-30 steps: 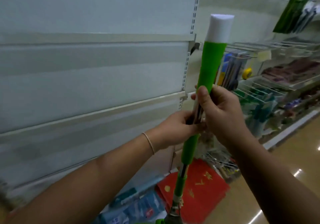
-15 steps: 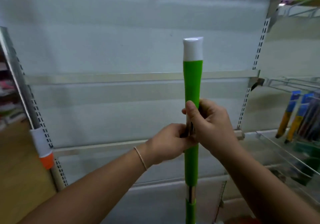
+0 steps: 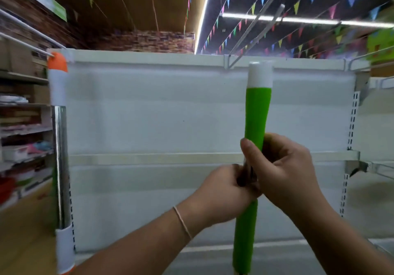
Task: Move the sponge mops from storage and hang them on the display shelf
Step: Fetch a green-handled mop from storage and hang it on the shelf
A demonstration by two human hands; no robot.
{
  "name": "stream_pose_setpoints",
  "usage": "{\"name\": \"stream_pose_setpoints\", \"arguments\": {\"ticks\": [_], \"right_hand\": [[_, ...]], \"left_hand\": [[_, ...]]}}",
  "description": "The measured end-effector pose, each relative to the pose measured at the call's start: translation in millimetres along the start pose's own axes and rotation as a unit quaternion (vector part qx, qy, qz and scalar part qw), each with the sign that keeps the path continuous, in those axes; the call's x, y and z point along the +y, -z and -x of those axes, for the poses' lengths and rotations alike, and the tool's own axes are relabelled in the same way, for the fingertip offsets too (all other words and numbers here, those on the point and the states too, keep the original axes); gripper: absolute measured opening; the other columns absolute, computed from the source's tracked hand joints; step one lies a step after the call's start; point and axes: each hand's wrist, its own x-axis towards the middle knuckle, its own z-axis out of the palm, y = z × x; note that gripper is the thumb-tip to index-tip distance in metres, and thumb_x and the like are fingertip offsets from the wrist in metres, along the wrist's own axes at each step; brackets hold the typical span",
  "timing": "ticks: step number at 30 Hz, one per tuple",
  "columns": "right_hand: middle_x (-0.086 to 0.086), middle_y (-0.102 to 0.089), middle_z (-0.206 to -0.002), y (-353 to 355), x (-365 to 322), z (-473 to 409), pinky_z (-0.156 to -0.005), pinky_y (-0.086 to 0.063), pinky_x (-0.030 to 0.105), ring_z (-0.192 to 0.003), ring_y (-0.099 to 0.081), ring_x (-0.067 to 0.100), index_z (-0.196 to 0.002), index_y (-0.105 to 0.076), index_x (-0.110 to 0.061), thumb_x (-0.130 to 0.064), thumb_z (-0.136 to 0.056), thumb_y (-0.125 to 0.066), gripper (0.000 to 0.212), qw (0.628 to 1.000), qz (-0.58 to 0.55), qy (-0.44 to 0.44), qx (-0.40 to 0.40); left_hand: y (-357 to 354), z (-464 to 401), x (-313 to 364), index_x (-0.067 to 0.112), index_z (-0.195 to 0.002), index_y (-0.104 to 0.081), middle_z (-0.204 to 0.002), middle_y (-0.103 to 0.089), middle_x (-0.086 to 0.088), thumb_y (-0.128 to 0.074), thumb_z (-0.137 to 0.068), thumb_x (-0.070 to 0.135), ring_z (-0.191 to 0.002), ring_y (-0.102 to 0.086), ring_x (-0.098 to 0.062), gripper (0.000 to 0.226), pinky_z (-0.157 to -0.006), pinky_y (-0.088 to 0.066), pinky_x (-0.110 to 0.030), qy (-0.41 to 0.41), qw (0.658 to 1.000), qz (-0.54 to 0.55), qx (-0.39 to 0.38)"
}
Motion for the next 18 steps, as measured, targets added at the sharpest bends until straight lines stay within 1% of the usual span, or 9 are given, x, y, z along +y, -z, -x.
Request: {"name": "stream_pose_setpoints", "arguments": {"ticks": [1,3,6,8,10,11,12,15,18], "right_hand": [[0.006,-0.065,-0.060,0.4,-2.3,-5.7,-0.056,-0.054,0.050,-0.058,-0.065,0.026,-0.074,-0.069,-0.015,-0.031,-0.086,-0.070,0.020,1.000,-0.005,0.014,0.006],[0.003,-0.069,-0.065,2.0,-6.8,-14.5,-0.061,-0.056,0.046,-0.064,-0.068,0.022,-0.078,-0.071,-0.018,-0.027,-0.086,-0.074,0.012,0.999,-0.007,0.043,0.014],[-0.001,-0.070,-0.068,4.5,-12.3,-23.4,-0.064,-0.056,0.039,-0.066,-0.068,0.016,-0.080,-0.073,-0.020,-0.025,-0.083,-0.077,0.007,0.997,-0.016,0.064,0.025],[-0.006,-0.071,-0.069,7.6,-16.3,-26.2,-0.063,-0.057,0.028,-0.067,-0.069,0.012,-0.082,-0.074,-0.020,-0.024,-0.082,-0.078,0.006,0.997,-0.039,0.063,0.015],[-0.009,-0.072,-0.070,13.7,-19.9,-27.9,-0.062,-0.055,0.019,-0.068,-0.070,0.008,-0.083,-0.073,-0.020,-0.024,-0.080,-0.080,0.008,0.997,-0.059,0.057,-0.003],[-0.008,-0.072,-0.069,17.4,-22.2,-28.9,-0.060,-0.054,0.018,-0.067,-0.070,0.007,-0.083,-0.073,-0.020,-0.025,-0.080,-0.080,0.009,0.996,-0.066,0.056,-0.010],[-0.007,-0.071,-0.068,21.3,-24.7,-30.2,-0.056,-0.054,0.019,-0.064,-0.069,0.008,-0.082,-0.073,-0.021,-0.027,-0.080,-0.080,0.010,0.996,-0.073,0.055,-0.015],[-0.002,-0.069,-0.066,33.0,-34.3,-36.3,-0.053,-0.054,0.023,-0.060,-0.067,0.011,-0.077,-0.071,-0.020,-0.039,-0.077,-0.075,0.019,0.995,-0.075,0.068,-0.025],[-0.001,-0.069,-0.066,41.3,-45.1,-41.4,-0.054,-0.055,0.023,-0.060,-0.067,0.012,-0.077,-0.071,-0.019,-0.041,-0.072,-0.075,0.022,0.992,-0.090,0.076,-0.040]], "left_hand": [[4.1,-2.2,9.7,0.002,-0.096,-0.068,-0.085,-0.069,-0.018,-0.060,-0.086,0.020,-0.081,-0.068,-0.030,0.022,-0.079,-0.059,-0.046,-0.019,1.000,0.001,0.012],[11.1,-5.0,26.8,0.004,-0.098,-0.069,-0.084,-0.069,-0.020,-0.053,-0.078,0.024,-0.077,-0.068,-0.033,0.032,-0.074,-0.060,-0.049,-0.049,0.998,0.004,0.031],[17.9,-8.6,41.8,0.004,-0.108,-0.067,-0.093,-0.070,-0.023,-0.050,-0.076,0.020,-0.084,-0.070,-0.035,0.039,-0.074,-0.059,-0.051,-0.070,0.997,-0.019,0.030],[19.3,-9.4,45.8,0.002,-0.107,-0.066,-0.092,-0.070,-0.024,-0.050,-0.075,0.016,-0.084,-0.070,-0.035,0.038,-0.072,-0.060,-0.047,-0.077,0.996,-0.020,0.028],[17.8,-7.8,48.0,0.003,-0.103,-0.066,-0.085,-0.071,-0.017,-0.051,-0.077,0.013,-0.078,-0.070,-0.030,0.031,-0.066,-0.058,-0.033,-0.085,0.996,-0.004,0.025],[16.5,-6.0,49.2,0.004,-0.100,-0.065,-0.082,-0.070,-0.014,-0.051,-0.079,0.011,-0.076,-0.070,-0.028,0.026,-0.066,-0.057,-0.030,-0.089,0.996,0.005,0.019],[15.3,-4.2,50.6,0.004,-0.099,-0.065,-0.082,-0.070,-0.014,-0.052,-0.082,0.010,-0.077,-0.070,-0.027,0.022,-0.068,-0.057,-0.031,-0.091,0.996,0.015,0.006],[13.2,1.5,57.4,-0.001,-0.103,-0.062,-0.085,-0.069,-0.015,-0.054,-0.090,0.011,-0.080,-0.070,-0.030,0.020,-0.076,-0.058,-0.039,-0.095,0.994,0.053,-0.031],[12.4,5.8,69.7,-0.005,-0.108,-0.058,-0.086,-0.068,-0.016,-0.055,-0.093,0.017,-0.081,-0.070,-0.034,0.027,-0.080,-0.058,-0.047,-0.106,0.991,0.068,-0.042]]}}
